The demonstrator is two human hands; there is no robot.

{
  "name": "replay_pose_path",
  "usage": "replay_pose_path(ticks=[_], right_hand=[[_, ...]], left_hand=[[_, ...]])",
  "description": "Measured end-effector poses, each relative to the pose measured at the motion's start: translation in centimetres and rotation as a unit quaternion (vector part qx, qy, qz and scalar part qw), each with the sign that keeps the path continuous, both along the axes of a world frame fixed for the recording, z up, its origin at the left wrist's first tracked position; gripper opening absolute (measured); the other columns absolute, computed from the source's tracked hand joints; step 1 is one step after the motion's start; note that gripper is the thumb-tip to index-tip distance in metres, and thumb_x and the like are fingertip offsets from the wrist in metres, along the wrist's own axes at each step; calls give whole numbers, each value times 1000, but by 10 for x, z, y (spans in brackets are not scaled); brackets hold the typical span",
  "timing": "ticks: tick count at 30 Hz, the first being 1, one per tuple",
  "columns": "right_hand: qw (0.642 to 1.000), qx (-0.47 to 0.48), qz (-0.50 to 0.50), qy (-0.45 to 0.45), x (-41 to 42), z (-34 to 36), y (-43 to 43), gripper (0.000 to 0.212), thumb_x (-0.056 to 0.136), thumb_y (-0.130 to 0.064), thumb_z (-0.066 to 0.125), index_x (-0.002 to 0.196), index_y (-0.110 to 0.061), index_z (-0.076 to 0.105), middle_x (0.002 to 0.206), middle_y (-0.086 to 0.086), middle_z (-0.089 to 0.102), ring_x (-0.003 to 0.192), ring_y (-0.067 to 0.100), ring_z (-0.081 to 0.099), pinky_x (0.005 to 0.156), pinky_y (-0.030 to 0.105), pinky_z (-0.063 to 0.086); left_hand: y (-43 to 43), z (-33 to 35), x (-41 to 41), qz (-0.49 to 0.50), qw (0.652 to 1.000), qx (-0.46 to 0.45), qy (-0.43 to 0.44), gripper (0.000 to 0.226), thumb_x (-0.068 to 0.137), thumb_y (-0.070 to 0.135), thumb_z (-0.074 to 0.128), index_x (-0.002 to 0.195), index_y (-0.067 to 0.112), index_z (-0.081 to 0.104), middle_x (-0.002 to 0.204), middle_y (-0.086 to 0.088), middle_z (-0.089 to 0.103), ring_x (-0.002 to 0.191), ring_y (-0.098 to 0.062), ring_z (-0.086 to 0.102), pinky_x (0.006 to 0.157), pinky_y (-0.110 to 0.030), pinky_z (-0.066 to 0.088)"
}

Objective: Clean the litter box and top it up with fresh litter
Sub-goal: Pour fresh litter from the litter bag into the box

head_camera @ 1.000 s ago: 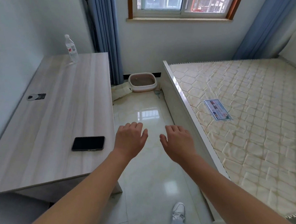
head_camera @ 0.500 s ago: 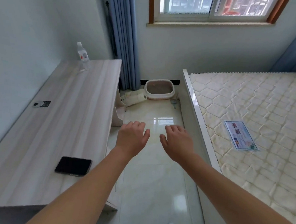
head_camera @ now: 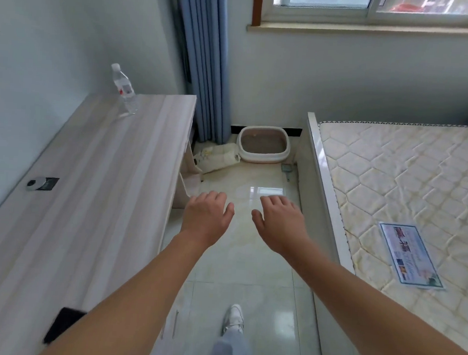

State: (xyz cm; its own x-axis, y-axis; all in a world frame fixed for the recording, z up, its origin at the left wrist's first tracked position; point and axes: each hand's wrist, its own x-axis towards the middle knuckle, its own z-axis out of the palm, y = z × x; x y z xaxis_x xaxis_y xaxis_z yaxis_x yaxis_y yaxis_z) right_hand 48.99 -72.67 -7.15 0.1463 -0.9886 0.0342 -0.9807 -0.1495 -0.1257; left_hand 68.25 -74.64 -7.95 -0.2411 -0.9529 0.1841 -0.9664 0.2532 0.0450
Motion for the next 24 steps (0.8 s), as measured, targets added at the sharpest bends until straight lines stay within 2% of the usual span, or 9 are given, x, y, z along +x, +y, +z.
replay_pose_path(ticks=[5, 8, 13, 15, 19, 24], right_hand=[[999, -28, -37, 1, -26, 9, -78, 39, 98, -43, 38, 109, -14, 62, 111, 4, 67, 106, 27, 58, 89, 38, 44], [998, -22, -57, 2, -42, 9, -124, 40, 99, -44, 34, 111, -16, 61, 115, 3, 66, 111, 26, 56, 92, 38, 43], [998, -26, -51, -6, -69, -4, -211, 40, 97, -44, 36, 109, -15, 61, 113, 4, 66, 109, 27, 56, 90, 39, 43], [999, -22, -44, -16, -81, -12, -254, 44, 97, -45, 32, 110, -15, 61, 113, 4, 66, 110, 28, 56, 90, 39, 43], [999, -7, -25, -23, -99, -18, -334, 56, 91, -51, 19, 100, -14, 60, 106, 4, 67, 105, 28, 58, 87, 39, 43], [1000, -14, 24, -13, -108, -18, -422, 40, 96, -47, 39, 103, -15, 62, 105, 4, 66, 103, 28, 58, 86, 38, 44]], left_hand=[[-94, 6, -31, -28, 999, -5, 16, 52, 95, 45, 20, 95, 14, 62, 87, -1, 64, 77, -24, 60, 70, -36, 45], [-147, 11, -48, -43, 999, -7, 0, 45, 97, 44, 23, 90, 17, 58, 85, 0, 61, 76, -23, 57, 69, -36, 45], [-236, 5, -74, -54, 998, -29, 4, 43, 97, 44, 27, 89, 16, 59, 83, 0, 61, 75, -24, 57, 67, -35, 39], [-274, -1, -83, -47, 999, -20, 7, 46, 96, 44, 25, 93, 15, 61, 87, -1, 63, 79, -25, 58, 69, -37, 41], [-341, -6, -101, -25, 1000, -8, 16, 50, 95, 45, 24, 97, 15, 65, 91, -2, 66, 83, -26, 61, 72, -38, 43], [-411, -1, -113, 9, 999, -31, 30, 44, 94, 42, 32, 92, 14, 65, 85, -3, 66, 76, -27, 61, 68, -37, 44]])
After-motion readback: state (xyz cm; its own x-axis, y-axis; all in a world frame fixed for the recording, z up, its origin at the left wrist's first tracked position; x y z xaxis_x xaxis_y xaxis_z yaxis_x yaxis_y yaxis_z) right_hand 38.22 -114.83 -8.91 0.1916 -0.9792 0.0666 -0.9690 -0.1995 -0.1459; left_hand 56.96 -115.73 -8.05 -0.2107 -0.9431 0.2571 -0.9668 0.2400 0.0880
